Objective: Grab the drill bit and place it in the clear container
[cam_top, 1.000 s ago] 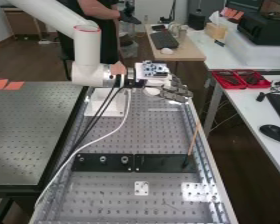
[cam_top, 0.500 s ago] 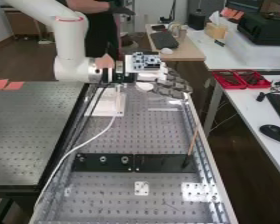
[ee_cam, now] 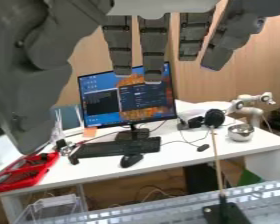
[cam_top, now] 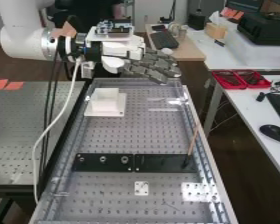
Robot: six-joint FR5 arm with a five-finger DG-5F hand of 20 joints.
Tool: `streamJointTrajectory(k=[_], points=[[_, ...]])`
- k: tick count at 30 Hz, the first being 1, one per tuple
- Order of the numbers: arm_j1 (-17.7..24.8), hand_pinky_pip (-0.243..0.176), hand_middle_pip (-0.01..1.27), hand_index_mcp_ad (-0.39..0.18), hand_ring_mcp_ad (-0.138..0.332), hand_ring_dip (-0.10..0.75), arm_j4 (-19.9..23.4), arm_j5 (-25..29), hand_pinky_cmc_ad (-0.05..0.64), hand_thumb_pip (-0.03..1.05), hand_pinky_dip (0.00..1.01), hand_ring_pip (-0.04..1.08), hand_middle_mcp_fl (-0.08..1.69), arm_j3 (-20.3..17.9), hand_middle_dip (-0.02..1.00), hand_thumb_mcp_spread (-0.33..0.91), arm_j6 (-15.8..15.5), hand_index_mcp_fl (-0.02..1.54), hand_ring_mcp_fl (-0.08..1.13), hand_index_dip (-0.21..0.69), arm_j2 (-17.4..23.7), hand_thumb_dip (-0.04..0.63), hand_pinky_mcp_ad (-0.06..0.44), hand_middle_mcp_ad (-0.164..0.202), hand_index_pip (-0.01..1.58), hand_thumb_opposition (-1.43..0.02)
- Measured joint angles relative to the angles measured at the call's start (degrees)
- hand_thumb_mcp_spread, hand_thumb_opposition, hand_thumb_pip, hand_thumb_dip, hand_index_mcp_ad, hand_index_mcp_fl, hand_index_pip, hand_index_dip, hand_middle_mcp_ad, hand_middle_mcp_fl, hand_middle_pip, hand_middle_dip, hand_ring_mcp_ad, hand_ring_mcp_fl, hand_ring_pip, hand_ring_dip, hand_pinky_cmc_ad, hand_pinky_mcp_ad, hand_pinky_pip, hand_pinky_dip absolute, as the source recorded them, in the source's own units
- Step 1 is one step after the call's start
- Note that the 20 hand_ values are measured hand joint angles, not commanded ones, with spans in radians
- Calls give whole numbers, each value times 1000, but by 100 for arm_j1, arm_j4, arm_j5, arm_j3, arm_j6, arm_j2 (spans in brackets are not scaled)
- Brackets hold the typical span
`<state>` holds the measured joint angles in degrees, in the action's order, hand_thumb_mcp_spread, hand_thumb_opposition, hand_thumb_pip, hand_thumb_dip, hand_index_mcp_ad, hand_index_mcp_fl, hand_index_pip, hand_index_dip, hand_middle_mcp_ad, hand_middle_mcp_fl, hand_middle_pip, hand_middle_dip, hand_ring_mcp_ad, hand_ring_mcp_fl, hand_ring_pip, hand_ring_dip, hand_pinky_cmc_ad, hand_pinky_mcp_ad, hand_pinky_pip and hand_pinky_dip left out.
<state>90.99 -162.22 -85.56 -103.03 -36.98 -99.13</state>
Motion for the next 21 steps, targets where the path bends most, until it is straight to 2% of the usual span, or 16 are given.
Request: streamJointTrajectory(k=[4,7,11,15,16,21], points=[[-111,-93,119,0,173,9,-489,-20,312,340,354,106,213,129,202,178,-119,119,-12,101,197,113,253,87,87,-682],[-150,-89,115,24,176,-3,-786,-44,367,281,354,106,164,246,199,134,-114,70,-12,140,281,66,293,87,87,-637],[-173,-93,117,56,175,-37,-1118,-56,417,260,342,103,148,384,173,101,-160,38,-12,157,486,37,328,93,82,-623],[-163,-93,120,75,188,-66,-1262,-57,450,248,316,108,75,446,120,103,-228,38,-12,157,619,14,326,99,79,-630],[-157,-93,124,87,187,-66,-1273,-49,447,227,312,110,75,451,120,101,-247,40,-12,154,644,14,328,112,79,-635],[-77,-93,140,110,183,-75,-1294,74,445,218,283,113,79,466,75,98,-408,23,-12,126,826,12,328,120,80,-665]])
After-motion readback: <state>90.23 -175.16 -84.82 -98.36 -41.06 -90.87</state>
